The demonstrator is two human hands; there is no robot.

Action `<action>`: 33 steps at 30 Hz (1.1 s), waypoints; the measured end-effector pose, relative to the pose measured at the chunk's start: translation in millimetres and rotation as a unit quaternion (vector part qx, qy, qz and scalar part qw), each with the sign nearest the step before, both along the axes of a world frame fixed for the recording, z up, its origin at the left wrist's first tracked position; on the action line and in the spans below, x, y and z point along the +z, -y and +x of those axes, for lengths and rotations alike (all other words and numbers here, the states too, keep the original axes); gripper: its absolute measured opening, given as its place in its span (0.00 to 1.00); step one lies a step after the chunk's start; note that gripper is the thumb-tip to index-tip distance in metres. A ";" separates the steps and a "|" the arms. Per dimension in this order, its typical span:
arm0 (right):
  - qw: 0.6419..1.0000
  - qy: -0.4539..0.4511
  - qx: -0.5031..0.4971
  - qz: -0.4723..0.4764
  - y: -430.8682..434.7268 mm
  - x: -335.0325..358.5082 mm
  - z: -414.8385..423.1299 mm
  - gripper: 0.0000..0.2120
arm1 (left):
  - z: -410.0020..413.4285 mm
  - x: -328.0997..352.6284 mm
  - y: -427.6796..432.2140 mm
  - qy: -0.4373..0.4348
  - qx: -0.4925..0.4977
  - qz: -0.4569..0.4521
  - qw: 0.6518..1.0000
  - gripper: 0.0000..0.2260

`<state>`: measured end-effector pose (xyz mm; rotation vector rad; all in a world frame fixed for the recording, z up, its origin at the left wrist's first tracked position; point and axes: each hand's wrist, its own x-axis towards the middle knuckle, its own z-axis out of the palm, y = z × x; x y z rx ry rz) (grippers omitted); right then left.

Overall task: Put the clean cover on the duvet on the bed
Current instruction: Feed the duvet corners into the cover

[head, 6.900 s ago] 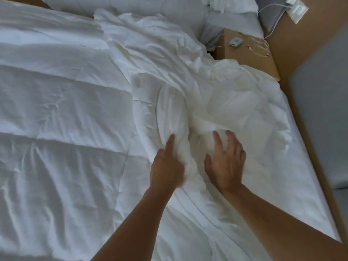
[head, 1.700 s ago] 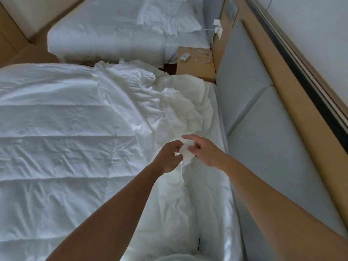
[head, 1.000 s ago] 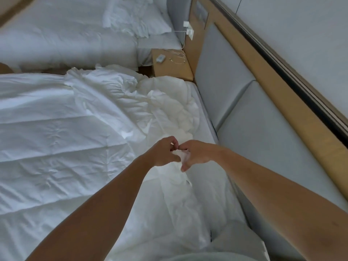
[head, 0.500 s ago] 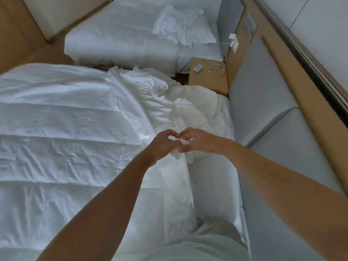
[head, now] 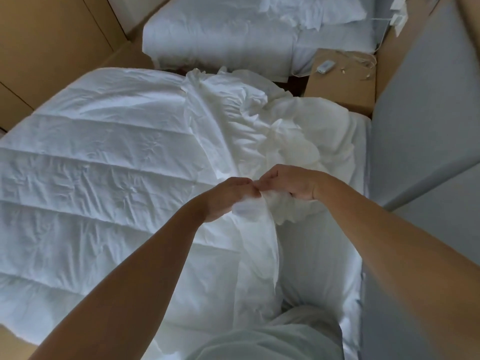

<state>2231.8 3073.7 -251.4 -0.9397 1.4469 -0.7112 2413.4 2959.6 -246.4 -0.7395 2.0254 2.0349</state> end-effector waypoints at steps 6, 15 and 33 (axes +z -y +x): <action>0.990 0.124 -0.062 -0.021 -12.2 -9.0 3.8 0.15 | 10.9 -6.1 -0.8 0.008 -0.033 0.132 0.991 0.15; 0.973 0.139 -0.182 -0.025 -26.2 -7.4 18.7 0.10 | 18.8 -0.1 5.2 0.008 -0.127 0.058 0.990 0.18; 0.988 -0.055 -0.140 -0.037 -7.6 6.2 20.9 0.08 | 17.9 -0.6 0.6 -0.013 -0.097 0.014 0.995 0.24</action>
